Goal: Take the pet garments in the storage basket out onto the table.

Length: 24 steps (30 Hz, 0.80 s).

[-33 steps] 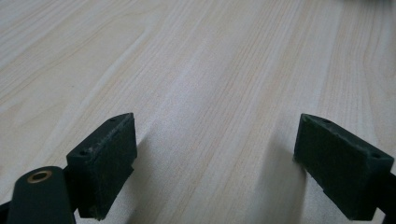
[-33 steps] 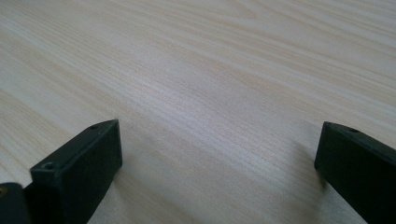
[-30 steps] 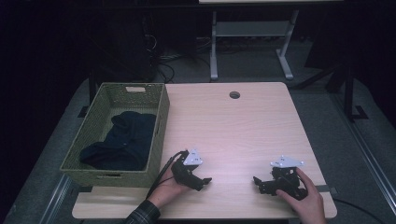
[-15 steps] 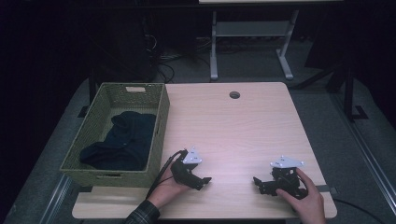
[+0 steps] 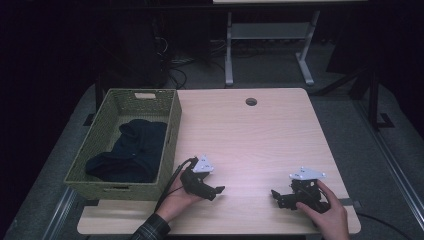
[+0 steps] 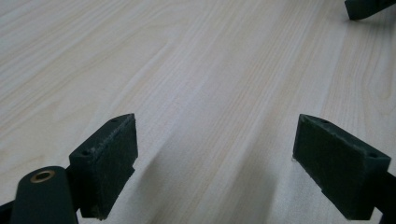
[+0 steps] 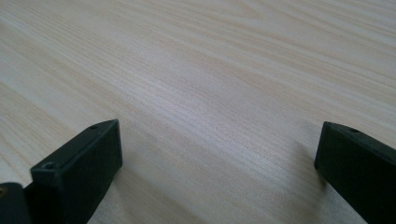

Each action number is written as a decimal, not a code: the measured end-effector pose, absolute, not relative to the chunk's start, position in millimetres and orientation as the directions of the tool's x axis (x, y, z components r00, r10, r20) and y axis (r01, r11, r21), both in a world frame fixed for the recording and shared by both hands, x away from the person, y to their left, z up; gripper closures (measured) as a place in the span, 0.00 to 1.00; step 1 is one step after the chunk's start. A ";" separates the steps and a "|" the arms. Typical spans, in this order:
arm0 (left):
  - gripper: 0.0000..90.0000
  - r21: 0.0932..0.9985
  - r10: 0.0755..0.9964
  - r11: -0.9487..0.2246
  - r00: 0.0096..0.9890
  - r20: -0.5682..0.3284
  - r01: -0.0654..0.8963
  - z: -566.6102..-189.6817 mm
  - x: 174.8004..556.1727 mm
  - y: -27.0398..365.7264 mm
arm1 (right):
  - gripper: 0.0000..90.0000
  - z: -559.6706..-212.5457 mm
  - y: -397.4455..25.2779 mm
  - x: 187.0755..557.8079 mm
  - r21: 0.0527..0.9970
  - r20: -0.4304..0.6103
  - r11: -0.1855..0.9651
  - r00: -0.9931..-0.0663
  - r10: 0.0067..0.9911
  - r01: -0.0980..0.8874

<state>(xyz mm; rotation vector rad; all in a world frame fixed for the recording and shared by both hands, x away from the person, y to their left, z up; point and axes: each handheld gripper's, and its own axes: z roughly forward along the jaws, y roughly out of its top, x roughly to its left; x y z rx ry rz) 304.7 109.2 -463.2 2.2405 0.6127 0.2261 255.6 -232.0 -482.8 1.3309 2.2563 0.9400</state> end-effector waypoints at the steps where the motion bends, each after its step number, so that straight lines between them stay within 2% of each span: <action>1: 0.15 0.735 0.495 -0.578 0.868 -0.030 0.355 -462.2 305.1 110.3 | 0.01 -482.8 -232.0 255.6 0.698 0.028 0.336 -0.493 0.869 0.632; 24: 0.15 0.753 0.505 -0.560 0.863 -0.018 0.344 -443.9 306.3 118.1 | 0.00 -482.8 -231.9 254.3 0.698 0.027 0.334 -0.489 0.872 0.634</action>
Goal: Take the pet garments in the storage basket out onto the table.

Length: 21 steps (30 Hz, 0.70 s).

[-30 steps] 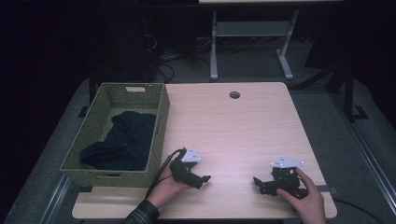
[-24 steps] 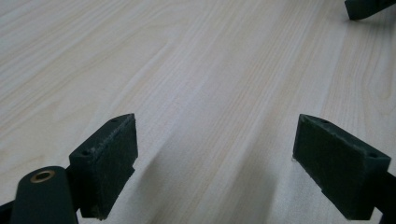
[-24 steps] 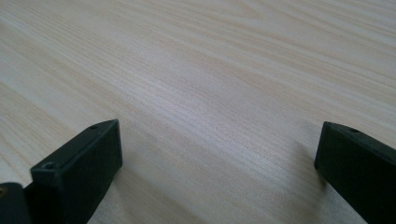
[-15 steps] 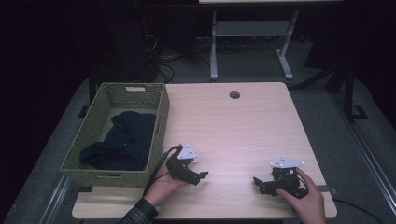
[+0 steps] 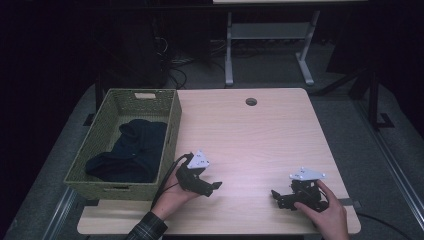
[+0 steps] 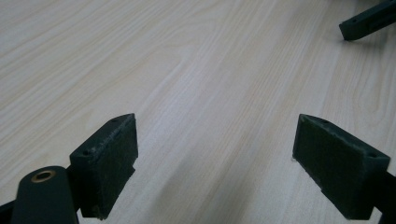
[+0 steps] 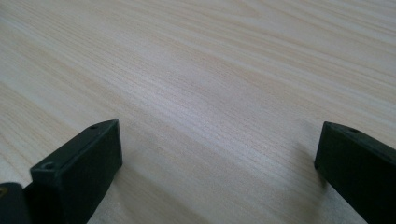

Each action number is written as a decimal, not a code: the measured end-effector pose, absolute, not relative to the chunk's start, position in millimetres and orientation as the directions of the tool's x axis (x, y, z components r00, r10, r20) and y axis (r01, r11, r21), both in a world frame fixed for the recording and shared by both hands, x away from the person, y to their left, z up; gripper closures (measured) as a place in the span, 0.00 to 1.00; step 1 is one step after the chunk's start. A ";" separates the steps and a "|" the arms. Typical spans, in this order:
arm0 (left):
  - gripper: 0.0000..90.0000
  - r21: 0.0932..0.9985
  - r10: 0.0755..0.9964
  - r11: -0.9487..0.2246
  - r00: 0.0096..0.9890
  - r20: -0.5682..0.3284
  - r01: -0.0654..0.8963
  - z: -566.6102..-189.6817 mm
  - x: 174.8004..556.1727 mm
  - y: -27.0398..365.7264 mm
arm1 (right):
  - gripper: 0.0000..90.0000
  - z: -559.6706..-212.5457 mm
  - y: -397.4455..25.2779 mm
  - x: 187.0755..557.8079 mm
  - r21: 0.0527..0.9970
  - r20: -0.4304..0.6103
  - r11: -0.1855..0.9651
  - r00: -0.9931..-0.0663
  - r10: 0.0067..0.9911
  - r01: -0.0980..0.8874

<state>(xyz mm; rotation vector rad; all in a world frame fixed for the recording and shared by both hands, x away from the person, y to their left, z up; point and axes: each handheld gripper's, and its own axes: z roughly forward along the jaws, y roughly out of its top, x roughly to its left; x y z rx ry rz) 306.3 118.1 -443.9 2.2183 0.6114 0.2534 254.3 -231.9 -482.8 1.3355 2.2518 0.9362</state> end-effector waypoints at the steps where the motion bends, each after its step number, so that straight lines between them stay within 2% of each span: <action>1: 0.15 0.757 0.506 -0.555 0.862 -0.022 0.346 -443.3 306.6 118.4 | 0.00 -482.8 -231.9 254.4 0.698 0.027 0.334 -0.489 0.872 0.634; 21: 0.15 0.754 0.502 -0.556 0.864 -0.030 0.349 -430.1 309.8 118.5 | 0.00 -482.9 -232.4 255.4 0.699 0.027 0.334 -0.490 0.871 0.633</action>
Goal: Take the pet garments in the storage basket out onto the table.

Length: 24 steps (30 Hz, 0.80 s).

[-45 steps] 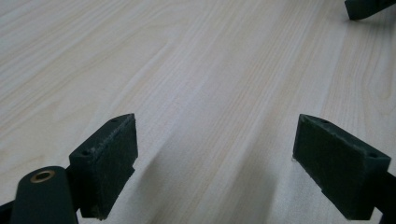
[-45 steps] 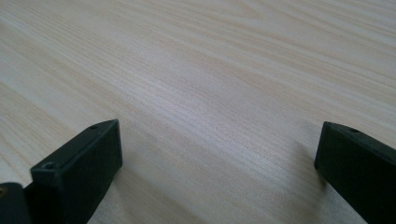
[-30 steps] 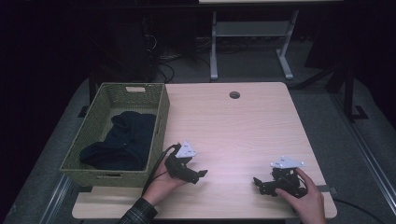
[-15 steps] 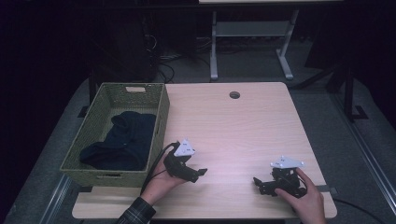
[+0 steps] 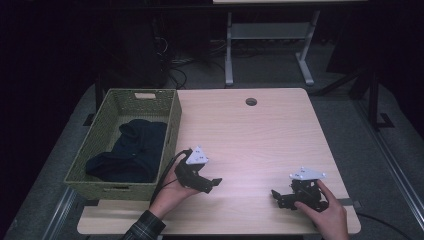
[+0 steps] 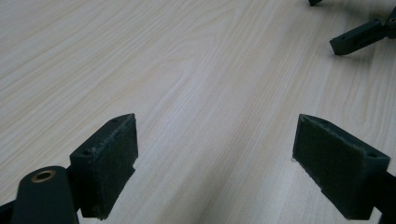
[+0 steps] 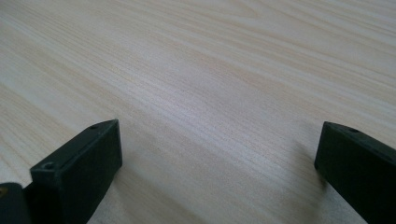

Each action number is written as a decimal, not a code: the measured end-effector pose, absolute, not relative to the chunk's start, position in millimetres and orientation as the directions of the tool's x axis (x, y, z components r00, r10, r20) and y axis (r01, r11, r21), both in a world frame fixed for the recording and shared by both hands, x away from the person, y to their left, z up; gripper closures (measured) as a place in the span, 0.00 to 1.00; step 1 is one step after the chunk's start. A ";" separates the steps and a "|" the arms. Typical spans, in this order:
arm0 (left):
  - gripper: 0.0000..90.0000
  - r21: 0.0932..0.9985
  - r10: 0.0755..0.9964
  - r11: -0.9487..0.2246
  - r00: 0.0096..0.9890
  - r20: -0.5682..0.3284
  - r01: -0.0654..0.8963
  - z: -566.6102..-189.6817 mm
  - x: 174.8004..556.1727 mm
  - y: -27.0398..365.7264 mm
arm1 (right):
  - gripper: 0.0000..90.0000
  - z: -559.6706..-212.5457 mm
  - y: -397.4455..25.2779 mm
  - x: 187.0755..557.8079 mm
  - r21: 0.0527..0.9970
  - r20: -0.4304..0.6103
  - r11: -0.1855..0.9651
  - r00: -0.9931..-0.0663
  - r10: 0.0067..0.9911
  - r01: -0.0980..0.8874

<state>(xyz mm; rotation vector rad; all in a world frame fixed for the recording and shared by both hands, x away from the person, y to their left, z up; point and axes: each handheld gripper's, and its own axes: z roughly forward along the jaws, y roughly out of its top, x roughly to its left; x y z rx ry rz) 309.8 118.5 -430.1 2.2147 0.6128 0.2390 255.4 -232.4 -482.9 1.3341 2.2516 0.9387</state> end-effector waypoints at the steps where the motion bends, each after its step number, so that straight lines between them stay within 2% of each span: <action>1: 0.15 0.755 0.502 -0.554 0.864 -0.033 0.351 -429.4 310.0 118.2 | 0.00 -482.9 -232.4 255.4 0.699 0.027 0.334 -0.490 0.871 0.633; 24: 0.15 0.768 0.509 -0.534 0.860 -0.043 0.354 -410.7 313.8 119.0 | 0.00 -482.9 -232.4 255.5 0.697 0.031 0.332 -0.489 0.872 0.636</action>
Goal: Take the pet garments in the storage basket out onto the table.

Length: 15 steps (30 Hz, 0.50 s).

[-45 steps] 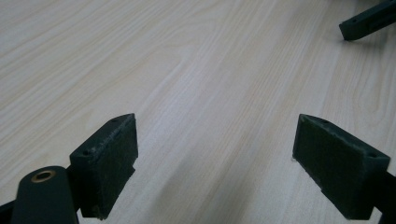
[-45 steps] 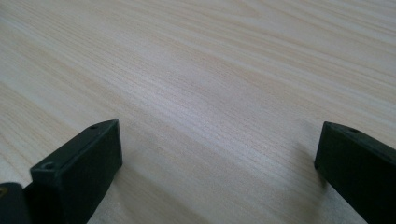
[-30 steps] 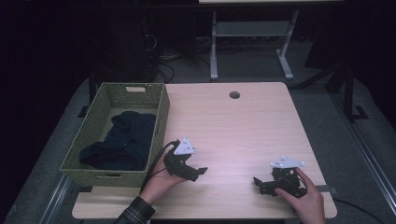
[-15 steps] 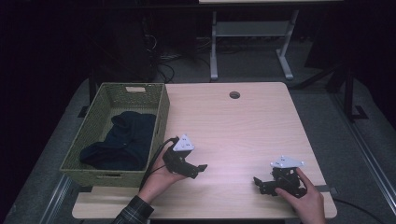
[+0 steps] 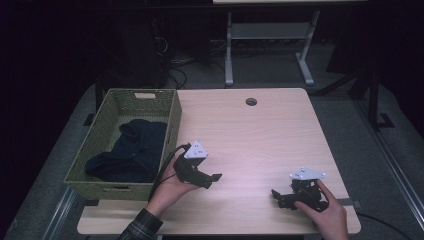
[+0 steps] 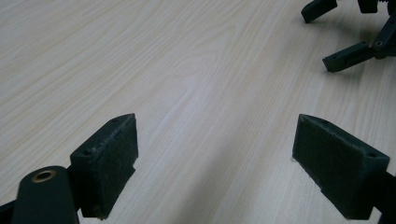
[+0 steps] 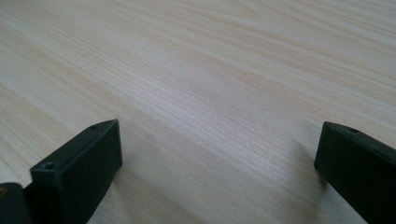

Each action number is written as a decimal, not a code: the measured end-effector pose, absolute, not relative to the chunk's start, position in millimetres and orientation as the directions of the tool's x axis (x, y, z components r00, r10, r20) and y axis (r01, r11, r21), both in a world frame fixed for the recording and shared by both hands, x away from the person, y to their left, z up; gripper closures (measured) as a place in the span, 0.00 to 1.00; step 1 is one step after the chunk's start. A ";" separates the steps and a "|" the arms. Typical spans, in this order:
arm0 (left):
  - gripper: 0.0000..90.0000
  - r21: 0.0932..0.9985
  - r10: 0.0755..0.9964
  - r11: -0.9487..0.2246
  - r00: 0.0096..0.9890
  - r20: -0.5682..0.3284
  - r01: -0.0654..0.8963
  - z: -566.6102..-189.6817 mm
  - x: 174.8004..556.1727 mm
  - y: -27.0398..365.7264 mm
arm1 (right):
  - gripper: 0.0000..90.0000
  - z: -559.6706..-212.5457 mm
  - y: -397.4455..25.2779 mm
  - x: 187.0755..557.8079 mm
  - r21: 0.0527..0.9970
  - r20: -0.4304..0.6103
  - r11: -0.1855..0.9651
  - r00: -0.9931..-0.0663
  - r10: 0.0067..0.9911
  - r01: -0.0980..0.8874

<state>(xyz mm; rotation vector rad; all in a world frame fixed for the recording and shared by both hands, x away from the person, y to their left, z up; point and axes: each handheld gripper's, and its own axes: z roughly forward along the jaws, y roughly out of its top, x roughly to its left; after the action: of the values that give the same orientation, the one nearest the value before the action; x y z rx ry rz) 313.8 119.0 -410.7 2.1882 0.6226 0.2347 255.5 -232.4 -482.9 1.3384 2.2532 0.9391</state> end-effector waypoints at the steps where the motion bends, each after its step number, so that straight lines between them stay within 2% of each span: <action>1: 0.15 0.767 0.508 -0.535 0.860 -0.042 0.354 -409.3 314.3 119.3 | 0.00 -482.9 -232.5 255.5 0.697 0.030 0.332 -0.489 0.872 0.635; 15: 0.15 0.783 0.503 -0.522 0.864 -0.037 0.338 -389.4 321.1 120.9 | 0.00 -482.8 -233.1 255.9 0.697 0.031 0.333 -0.490 0.871 0.635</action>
<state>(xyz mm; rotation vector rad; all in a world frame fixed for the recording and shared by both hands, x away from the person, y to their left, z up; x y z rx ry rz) 321.1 120.9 -389.4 2.1685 0.6063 0.2435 255.9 -233.1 -482.8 1.3371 2.2546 0.9391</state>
